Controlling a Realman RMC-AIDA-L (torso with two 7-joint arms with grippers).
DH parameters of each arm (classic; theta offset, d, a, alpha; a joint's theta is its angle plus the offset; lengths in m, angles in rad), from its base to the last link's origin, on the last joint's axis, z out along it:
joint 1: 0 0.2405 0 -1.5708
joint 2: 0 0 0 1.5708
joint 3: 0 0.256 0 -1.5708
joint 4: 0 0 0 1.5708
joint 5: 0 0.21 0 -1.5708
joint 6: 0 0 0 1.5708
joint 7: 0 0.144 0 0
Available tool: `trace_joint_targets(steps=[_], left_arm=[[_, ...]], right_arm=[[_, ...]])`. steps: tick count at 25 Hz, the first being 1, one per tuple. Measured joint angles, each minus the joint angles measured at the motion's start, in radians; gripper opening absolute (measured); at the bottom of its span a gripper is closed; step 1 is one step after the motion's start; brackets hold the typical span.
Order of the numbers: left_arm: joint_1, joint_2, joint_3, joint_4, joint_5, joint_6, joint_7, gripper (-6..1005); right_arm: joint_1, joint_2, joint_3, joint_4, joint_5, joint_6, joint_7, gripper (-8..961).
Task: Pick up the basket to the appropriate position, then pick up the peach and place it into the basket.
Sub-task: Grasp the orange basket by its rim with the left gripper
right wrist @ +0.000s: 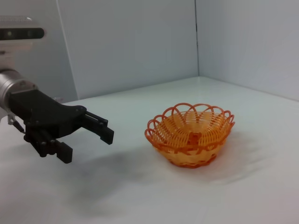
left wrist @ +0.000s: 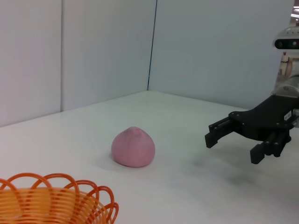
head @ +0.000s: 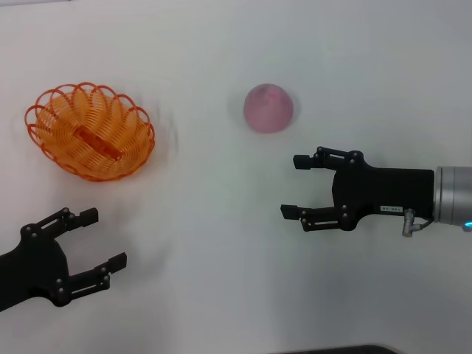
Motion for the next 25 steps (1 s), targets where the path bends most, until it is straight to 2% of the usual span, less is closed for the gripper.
trace_joint_targets(steps=[4,10,17,21,25], left_arm=[[-0.004,-0.001,-0.012,0.003,0.0,0.003,-0.061,835],[-0.028,0.0,-0.019,0.083,0.002,-0.007,-0.368,832],[-0.073,0.025,-0.017,0.129,0.01,-0.026,-0.78,829],[-0.098,0.038,-0.014,0.147,0.059,-0.075,-1.014,826],[-0.117,0.048,-0.015,0.154,0.085,-0.087,-1.109,818]], right_arm=[[0.0,0.0,0.0,0.0,0.01,-0.002,0.002,911],[0.003,-0.001,0.0,-0.002,0.012,-0.004,0.008,912],[0.006,-0.001,0.0,-0.009,0.016,-0.008,0.01,912],[0.007,-0.001,0.0,-0.009,0.026,-0.016,0.01,910],[0.007,-0.001,0.0,-0.009,0.028,-0.018,0.011,911]])
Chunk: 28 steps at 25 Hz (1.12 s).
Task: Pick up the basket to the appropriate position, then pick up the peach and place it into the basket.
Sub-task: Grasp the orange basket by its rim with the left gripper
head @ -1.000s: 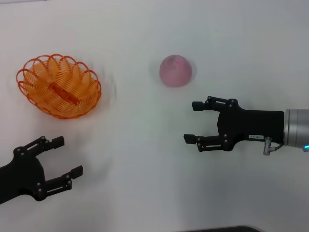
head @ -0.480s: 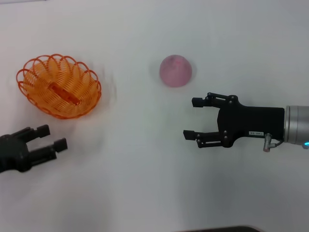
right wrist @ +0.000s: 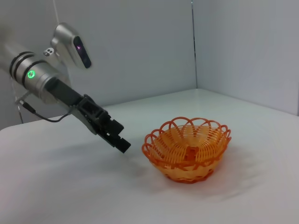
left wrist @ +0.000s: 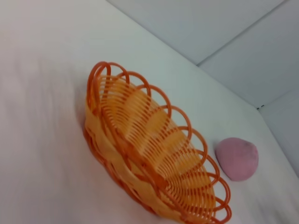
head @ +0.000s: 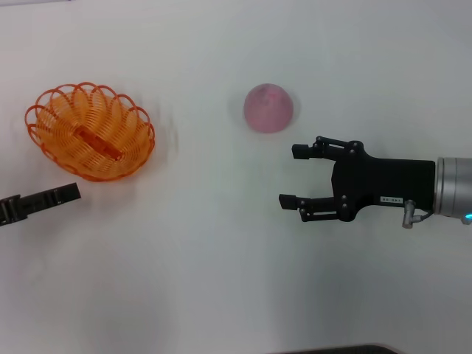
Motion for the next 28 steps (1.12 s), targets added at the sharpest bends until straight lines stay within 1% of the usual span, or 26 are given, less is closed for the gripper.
trace_joint_targets(steps=[6,13,17,21,26,27,28], left_arm=[[-0.016,0.005,-0.001,0.021,0.0,-0.009,-0.024,809],[-0.044,0.015,0.027,0.075,0.005,-0.036,-0.021,810],[-0.066,0.026,0.076,0.103,0.009,-0.071,-0.022,809],[-0.098,0.037,0.125,0.109,0.031,-0.138,-0.023,810],[-0.127,0.038,0.152,0.146,0.047,-0.161,-0.021,809],[-0.133,0.035,0.173,0.169,0.051,-0.173,-0.02,809],[-0.135,0.034,0.214,0.186,0.052,-0.198,-0.02,809]], right_arm=[[-0.001,0.0,0.0,0.0,0.0,0.0,0.0,912],[0.001,0.0,0.0,0.0,0.0,-0.001,0.0,911],[0.001,0.0,0.0,0.0,0.0,-0.001,0.0,912],[0.001,0.0,0.0,0.0,0.0,-0.004,0.0,911],[-0.001,0.0,0.0,0.0,0.0,-0.009,0.0,911],[-0.001,0.0,0.0,0.0,0.0,-0.009,0.0,911],[-0.002,0.0,0.0,0.0,0.0,-0.01,0.0,911]])
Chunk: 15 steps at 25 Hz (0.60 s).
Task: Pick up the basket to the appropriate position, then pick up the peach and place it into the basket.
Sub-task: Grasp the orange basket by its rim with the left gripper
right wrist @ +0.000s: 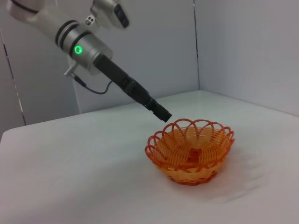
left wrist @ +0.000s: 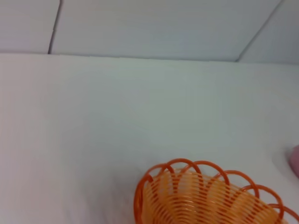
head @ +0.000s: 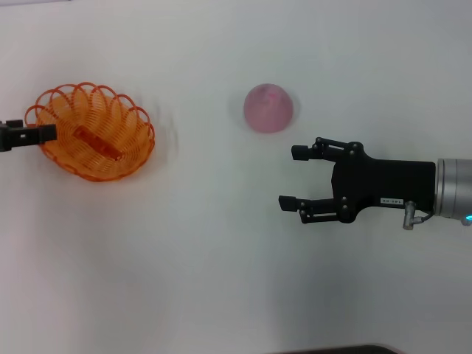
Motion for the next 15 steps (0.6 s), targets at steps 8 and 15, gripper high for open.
trace_joint_targets(steps=[8,15], left_arm=[[-0.025,0.003,0.132,0.039,0.046,-0.116,-0.009,810],[-0.07,-0.005,0.141,0.04,0.127,-0.186,-0.012,809]], right_arm=[[0.001,0.0,0.0,0.0,0.0,-0.008,0.0,912],[0.0,0.0,0.0,0.0,0.0,-0.014,0.001,912]])
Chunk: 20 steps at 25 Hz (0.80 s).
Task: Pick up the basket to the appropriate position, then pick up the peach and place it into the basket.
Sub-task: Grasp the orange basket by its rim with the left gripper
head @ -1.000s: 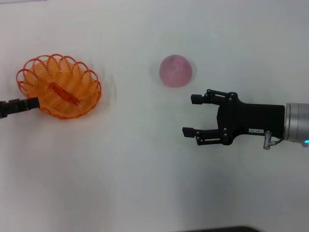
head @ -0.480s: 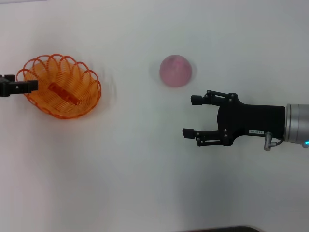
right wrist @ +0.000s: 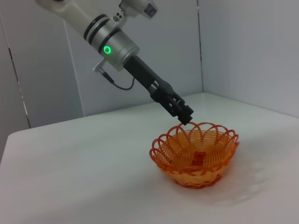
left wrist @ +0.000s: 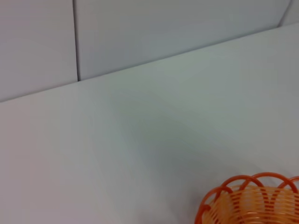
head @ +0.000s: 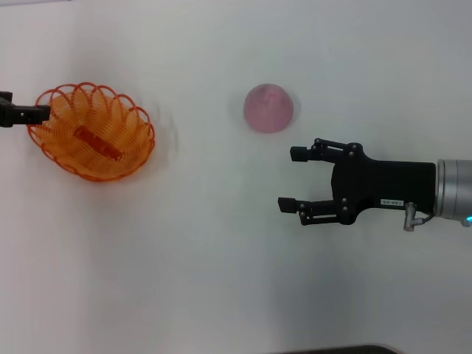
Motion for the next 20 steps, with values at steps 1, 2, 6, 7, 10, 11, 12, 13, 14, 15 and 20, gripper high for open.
trace_joint_targets(steps=[1,2,6,7,10,11,12,13,14,15,20], left_arm=[[-0.008,0.0,0.0,-0.003,0.013,-0.004,0.0,809],[-0.019,0.0,0.0,-0.008,0.028,-0.007,0.0,809],[-0.065,0.002,0.013,-0.025,0.083,-0.016,0.001,809],[-0.077,0.003,0.02,-0.03,0.099,-0.02,0.001,809],[-0.108,0.005,0.039,-0.043,0.124,-0.023,0.001,810],[-0.117,0.005,0.044,-0.047,0.131,-0.023,0.0,810],[-0.128,0.004,0.049,-0.05,0.144,-0.023,0.0,810],[-0.138,0.003,0.051,-0.054,0.156,-0.024,0.0,809],[-0.148,0.002,0.053,-0.059,0.17,-0.025,0.0,809],[-0.161,0.001,0.053,-0.068,0.189,-0.03,-0.001,809],[-0.209,0.001,0.053,-0.13,0.276,-0.086,-0.014,809]], right_arm=[[0.0,0.0,0.0,0.0,0.0,0.0,0.0,912],[0.0,0.0,0.0,0.0,0.0,0.0,0.0,912],[0.002,-0.001,0.0,0.0,0.0,0.0,0.001,911],[0.003,-0.001,0.0,0.0,0.0,0.0,0.001,911],[0.003,-0.001,0.0,-0.001,0.0,0.0,0.0,911],[0.003,-0.001,0.0,-0.001,0.0,0.0,-0.001,911],[0.003,-0.001,0.0,-0.001,0.0,0.0,-0.002,911],[0.003,-0.001,0.0,-0.001,0.0,0.0,-0.002,911],[0.003,-0.001,0.0,-0.001,0.0,0.0,-0.002,911],[0.003,-0.002,0.0,-0.001,0.0,0.0,-0.002,911],[-0.001,-0.002,0.0,-0.002,0.0,-0.001,-0.001,911]])
